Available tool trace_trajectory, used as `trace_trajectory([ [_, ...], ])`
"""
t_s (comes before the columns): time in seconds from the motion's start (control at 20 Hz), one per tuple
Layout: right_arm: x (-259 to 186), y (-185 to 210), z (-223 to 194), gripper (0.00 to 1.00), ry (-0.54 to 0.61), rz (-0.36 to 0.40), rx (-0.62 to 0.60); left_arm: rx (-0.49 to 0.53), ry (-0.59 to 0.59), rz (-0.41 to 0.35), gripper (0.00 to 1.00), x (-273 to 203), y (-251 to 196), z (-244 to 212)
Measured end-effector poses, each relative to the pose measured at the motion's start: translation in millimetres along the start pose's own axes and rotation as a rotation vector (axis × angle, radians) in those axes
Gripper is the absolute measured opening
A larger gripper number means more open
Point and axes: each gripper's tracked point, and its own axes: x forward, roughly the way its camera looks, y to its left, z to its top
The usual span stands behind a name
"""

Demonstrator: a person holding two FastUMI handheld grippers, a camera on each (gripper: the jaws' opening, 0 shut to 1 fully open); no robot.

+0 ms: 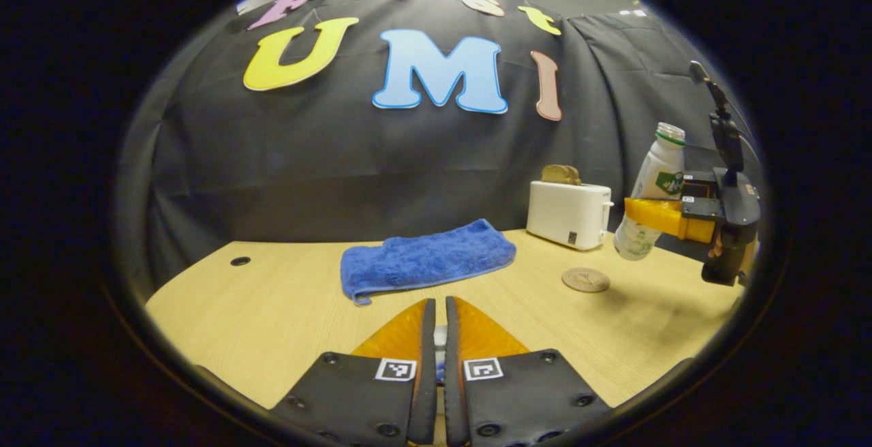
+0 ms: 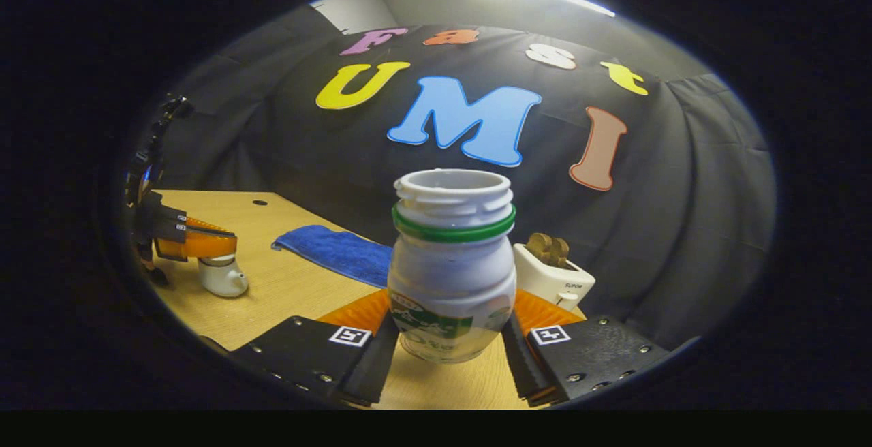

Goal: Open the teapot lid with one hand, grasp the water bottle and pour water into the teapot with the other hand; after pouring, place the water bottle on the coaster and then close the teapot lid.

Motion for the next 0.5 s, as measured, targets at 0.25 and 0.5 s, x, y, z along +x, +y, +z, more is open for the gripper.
trace_trajectory([
  [0.25,23,-7,-22,0.70,0.051,0.016,0.104,0.042,0.002,0.010,0.15,0,1,-4],
  [0.5,55,-4,-47,0.70,0.121,0.041,0.209,0.019,-0.112,0.056,0.46,-28,10,35],
])
